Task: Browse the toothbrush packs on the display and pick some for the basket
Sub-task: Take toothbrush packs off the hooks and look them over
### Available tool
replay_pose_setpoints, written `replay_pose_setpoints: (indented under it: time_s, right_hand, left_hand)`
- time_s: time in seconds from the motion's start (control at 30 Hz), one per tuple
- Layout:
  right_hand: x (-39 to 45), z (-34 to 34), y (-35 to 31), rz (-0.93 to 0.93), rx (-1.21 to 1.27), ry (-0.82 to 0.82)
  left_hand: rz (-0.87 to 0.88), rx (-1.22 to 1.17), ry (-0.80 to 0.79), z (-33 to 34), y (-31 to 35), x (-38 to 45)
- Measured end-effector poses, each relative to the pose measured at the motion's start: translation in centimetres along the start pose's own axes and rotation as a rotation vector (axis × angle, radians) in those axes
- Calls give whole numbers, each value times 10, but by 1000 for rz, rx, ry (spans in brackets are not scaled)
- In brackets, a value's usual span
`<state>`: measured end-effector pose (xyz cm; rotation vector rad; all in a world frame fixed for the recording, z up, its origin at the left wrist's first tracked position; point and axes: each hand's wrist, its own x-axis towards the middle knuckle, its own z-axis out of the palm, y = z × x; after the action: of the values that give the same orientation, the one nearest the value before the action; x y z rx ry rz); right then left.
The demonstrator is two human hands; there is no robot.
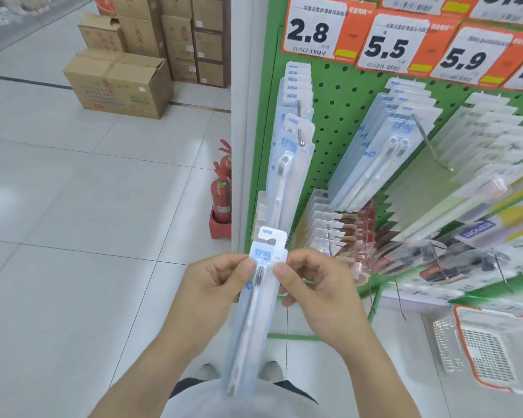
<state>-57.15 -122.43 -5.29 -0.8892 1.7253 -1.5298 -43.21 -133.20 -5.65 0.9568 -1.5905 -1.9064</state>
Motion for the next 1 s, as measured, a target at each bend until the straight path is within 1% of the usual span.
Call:
replay_pose_setpoints:
  time_s: [0.07, 0.2, 0.33, 0.43, 0.5, 0.6, 0.67, 0.7, 0.83, 0.87, 1.0]
  right_hand:
    - [1, 2, 4, -4, 6, 31]
    - [2, 3, 14, 34, 73, 133]
    - [-6, -2, 20, 93, 96, 102]
    - [-11, -11, 22, 109, 84, 68]
    - [-11, -18, 24, 118, 146, 143]
    - [-13, -29, 27, 169, 306, 325]
    - [-14, -38, 29, 217, 405, 374]
    - [-15, -42, 30, 233, 422, 351]
    - [-19, -45, 34, 241, 483, 139]
    - [-19, -44, 34, 229, 488, 133]
    - [-15, -41, 40, 198, 465, 282]
  left_hand:
    - [-37, 11, -31, -5, -3, -2]
    - [-126, 133, -187, -13, -11, -5]
    - [-143, 155, -154, -10, -15, -5]
    - [-146, 161, -187, -5, -18, -5]
    - [-179, 184, -253, -2, -19, -3]
    - [-263, 297, -409, -2, -20, 1]
    - [-296, 351, -466, -3, -22, 3]
    - [-300, 355, -469, -3, -23, 4]
    - [-285, 327, -445, 2, -25, 7]
    - [-283, 317, -441, 3, -25, 7]
    - [-276, 287, -439, -2, -29, 9]
